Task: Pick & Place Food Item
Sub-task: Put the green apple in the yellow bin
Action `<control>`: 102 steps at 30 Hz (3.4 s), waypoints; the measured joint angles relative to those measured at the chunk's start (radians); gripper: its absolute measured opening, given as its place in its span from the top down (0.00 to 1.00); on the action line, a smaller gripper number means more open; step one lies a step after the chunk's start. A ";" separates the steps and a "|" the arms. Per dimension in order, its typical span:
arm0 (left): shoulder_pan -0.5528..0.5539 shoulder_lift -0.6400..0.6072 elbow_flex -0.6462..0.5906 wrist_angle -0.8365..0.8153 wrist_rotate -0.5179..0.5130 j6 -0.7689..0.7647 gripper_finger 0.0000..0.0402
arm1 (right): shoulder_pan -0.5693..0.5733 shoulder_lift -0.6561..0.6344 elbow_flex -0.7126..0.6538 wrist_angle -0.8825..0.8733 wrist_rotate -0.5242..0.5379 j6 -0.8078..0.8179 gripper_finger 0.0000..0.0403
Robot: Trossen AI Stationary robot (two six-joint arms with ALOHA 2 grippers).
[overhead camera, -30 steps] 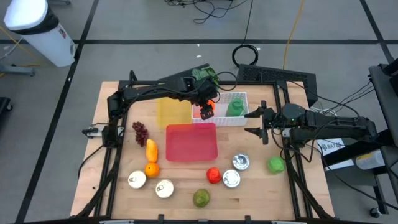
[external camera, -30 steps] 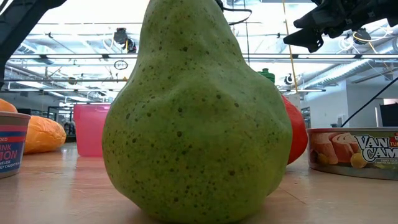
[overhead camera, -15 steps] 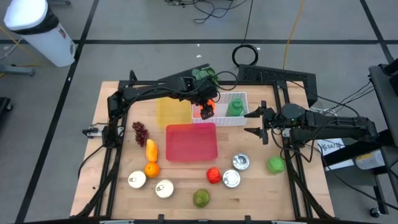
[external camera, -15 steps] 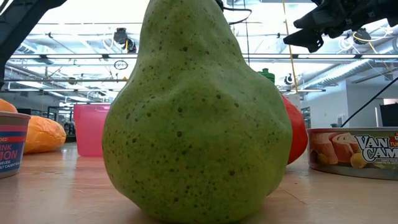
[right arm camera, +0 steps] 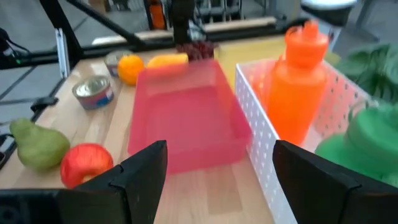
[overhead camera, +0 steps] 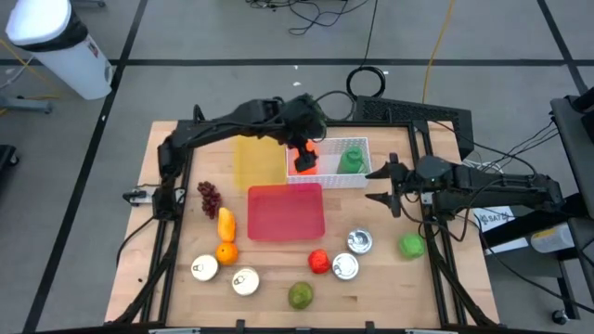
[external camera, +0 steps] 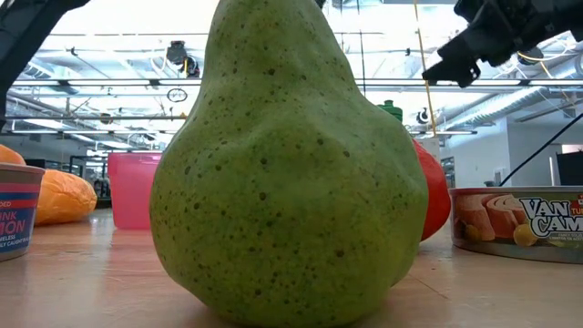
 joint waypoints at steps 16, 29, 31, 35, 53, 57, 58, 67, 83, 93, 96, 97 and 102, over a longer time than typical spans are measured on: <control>-0.178 -0.539 -0.794 0.663 -0.017 -0.057 0.15 | 0.010 0.012 -0.029 -0.038 -0.004 0.047 0.31; -0.224 -0.667 -1.039 0.830 -0.051 -0.131 0.15 | 0.107 0.077 -0.166 0.773 -0.483 0.290 0.31; -0.225 -0.663 -1.039 0.843 -0.051 -0.125 0.15 | 0.173 0.091 -0.083 0.666 -0.426 0.269 0.31; -0.225 -0.662 -1.040 0.839 -0.051 -0.099 0.15 | 0.296 0.157 0.136 0.245 -0.227 0.231 0.31; -0.224 -0.662 -1.085 0.850 -0.068 -0.075 0.15 | 0.531 0.552 0.476 -1.081 -0.137 1.286 0.31; -0.224 -0.662 -1.131 0.864 -0.071 -0.077 0.15 | 0.580 0.553 0.405 -1.018 -0.131 1.426 0.31; -0.223 -0.662 -1.148 0.881 -0.075 -0.082 0.15 | 0.590 0.552 0.384 -1.010 -0.133 1.457 0.31; -0.223 -0.662 -1.222 1.013 -0.075 -0.088 0.15 | 0.647 0.551 0.231 -0.918 -0.174 1.594 0.31; -0.223 -0.662 -1.222 1.031 -0.075 -0.098 0.15 | 0.647 0.544 0.027 -0.710 -0.279 1.546 0.33; -0.223 -0.662 -1.222 1.031 -0.075 -0.098 0.15 | 0.636 0.476 0.026 -0.625 0.071 1.410 0.48; -0.223 -0.662 -1.222 1.031 -0.075 -0.098 0.15 | 0.625 0.463 0.017 -0.625 0.188 1.364 0.45; -0.223 -0.662 -1.222 1.031 -0.076 -0.098 0.15 | 0.619 0.459 0.010 -0.626 0.216 1.343 0.44; -0.224 -0.662 -1.222 1.032 -0.076 -0.099 0.15 | 0.589 0.457 0.002 -0.601 0.295 1.279 0.42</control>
